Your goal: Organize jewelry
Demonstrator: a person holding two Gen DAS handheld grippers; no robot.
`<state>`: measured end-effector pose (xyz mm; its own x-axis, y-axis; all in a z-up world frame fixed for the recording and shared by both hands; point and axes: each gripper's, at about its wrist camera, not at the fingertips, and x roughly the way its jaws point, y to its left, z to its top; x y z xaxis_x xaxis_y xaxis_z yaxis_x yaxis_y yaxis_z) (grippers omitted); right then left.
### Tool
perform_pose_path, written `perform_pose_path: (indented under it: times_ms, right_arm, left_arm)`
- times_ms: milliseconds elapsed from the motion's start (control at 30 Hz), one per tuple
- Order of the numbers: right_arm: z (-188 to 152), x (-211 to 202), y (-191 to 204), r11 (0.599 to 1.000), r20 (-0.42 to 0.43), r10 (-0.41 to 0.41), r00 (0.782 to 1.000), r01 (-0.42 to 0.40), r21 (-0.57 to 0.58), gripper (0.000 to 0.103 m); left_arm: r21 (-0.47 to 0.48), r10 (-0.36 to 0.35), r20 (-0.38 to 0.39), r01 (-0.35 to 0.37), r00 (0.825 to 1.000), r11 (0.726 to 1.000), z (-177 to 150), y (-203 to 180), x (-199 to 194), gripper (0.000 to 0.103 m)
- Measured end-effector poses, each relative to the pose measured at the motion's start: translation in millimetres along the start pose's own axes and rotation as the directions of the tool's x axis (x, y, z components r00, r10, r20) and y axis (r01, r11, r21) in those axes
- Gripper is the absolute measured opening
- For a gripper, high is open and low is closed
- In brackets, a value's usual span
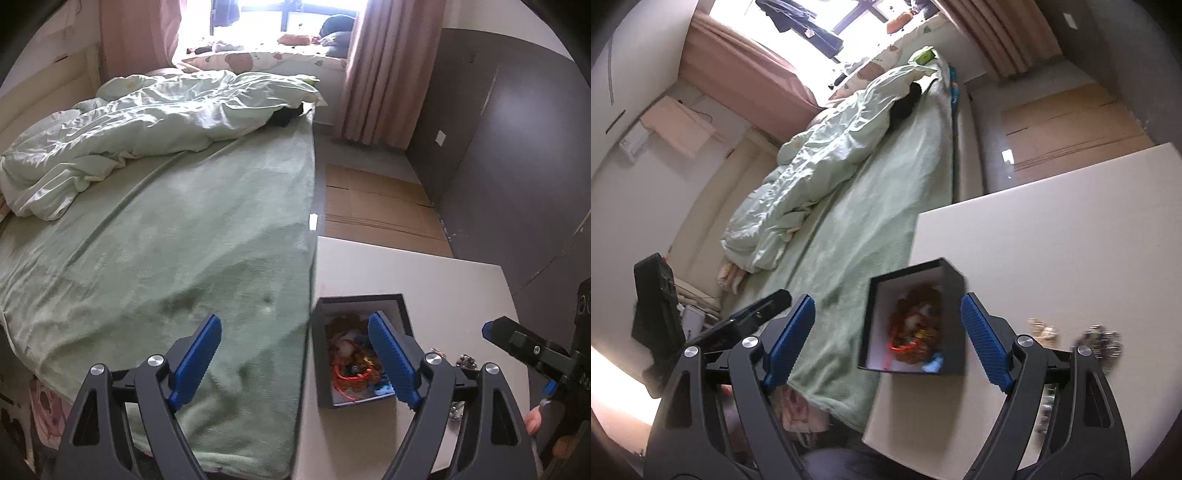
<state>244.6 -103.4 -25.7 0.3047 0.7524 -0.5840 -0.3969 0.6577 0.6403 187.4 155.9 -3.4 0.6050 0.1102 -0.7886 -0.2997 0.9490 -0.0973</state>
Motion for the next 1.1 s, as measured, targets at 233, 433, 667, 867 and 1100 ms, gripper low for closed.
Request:
perform_pose_path:
  times_ms: [233,433,667,867,1100]
  right_arm:
    - [-1,-26,-18,0.994,-0.018,-0.085,0.996,0.083,-0.065,0.081]
    - [-10,-44,-35,0.984,-0.043,-0.148,0.988,0.142,-0.112,0.081]
    - [-23,-56,-55,0.971,-0.074,-0.214,0.974,0.204,-0.122,0.081]
    - [-39,-68,-75,0.96,-0.092,-0.267,0.959,0.258,-0.105,0.078]
    - [-45,-86,-101,0.953,-0.078,-0.303,0.95,0.301,-0.033,0.071]
  left_arm:
    - [0.03,-0.055,0.001,0.055,0.998,0.998,-11,-28,-3,0.08]
    - [0.04,-0.098,-0.006,0.098,0.995,0.994,-19,-49,-1,0.08]
    - [0.072,-0.141,-0.033,0.143,0.99,0.987,-35,-82,6,0.08]
    - [0.103,-0.182,-0.073,0.189,0.981,0.977,-52,-107,14,0.072]
    - [0.14,-0.225,-0.153,0.246,0.962,0.959,-77,-139,31,0.057]
